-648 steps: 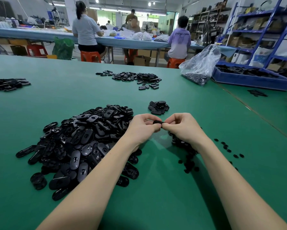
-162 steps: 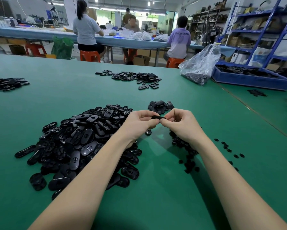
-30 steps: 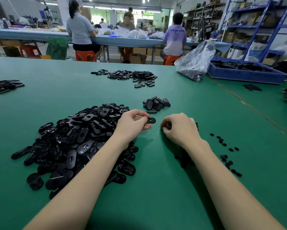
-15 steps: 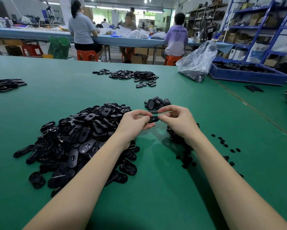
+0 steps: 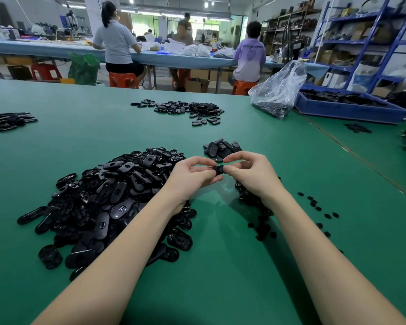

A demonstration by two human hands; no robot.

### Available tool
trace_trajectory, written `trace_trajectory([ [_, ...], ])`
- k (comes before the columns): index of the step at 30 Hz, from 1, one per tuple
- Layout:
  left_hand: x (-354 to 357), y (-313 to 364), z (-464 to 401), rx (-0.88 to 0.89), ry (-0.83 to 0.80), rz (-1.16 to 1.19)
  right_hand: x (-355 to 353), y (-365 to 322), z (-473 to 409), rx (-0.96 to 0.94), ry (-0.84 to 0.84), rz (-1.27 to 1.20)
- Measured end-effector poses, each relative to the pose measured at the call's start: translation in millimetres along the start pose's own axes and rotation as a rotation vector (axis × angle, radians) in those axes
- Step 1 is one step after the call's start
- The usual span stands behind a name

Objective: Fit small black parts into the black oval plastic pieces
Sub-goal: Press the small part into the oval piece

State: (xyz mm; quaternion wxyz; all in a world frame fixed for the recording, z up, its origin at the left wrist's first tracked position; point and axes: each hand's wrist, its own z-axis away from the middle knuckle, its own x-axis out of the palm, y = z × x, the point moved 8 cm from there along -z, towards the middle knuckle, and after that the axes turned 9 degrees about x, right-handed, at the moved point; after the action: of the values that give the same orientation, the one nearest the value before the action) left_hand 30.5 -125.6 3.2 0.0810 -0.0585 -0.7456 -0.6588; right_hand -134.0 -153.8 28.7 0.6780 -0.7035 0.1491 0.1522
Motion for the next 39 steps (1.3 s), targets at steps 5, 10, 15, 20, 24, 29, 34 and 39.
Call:
trace_trajectory([
  [5,-1.6,-0.1,-0.4,-0.002,-0.008,-0.013,1.0,1.6,-1.2,0.013,-0.037,-0.001],
  [10,-2.5,-1.4,-0.6,-0.005,-0.011,-0.062,3.0,-4.5,2.1,-0.046,-0.068,0.073],
  [15,-3.1,0.0,-1.2,0.002,-0.018,-0.100,2.1,-10.7,4.6,-0.081,-0.021,0.150],
  [20,-2.5,0.9,-1.2,0.019,-0.015,-0.122,-1.1,-14.0,3.8,-0.060,0.066,0.274],
  [24,-2.4,1.5,-0.5,0.034,-0.020,-0.118,-2.3,-11.9,3.8,-0.018,0.117,0.263],
  [29,-3.3,1.6,0.1,0.018,-0.016,-0.026,-1.7,-11.6,2.9,-0.013,0.140,0.241],
  [34,-2.3,0.9,-0.5,-0.020,-0.009,0.073,-2.3,-8.4,0.5,-0.008,0.112,0.183],
  [39,-2.3,-0.2,-0.8,-0.067,-0.007,0.148,-1.8,-3.3,-0.3,0.021,0.067,0.036],
])
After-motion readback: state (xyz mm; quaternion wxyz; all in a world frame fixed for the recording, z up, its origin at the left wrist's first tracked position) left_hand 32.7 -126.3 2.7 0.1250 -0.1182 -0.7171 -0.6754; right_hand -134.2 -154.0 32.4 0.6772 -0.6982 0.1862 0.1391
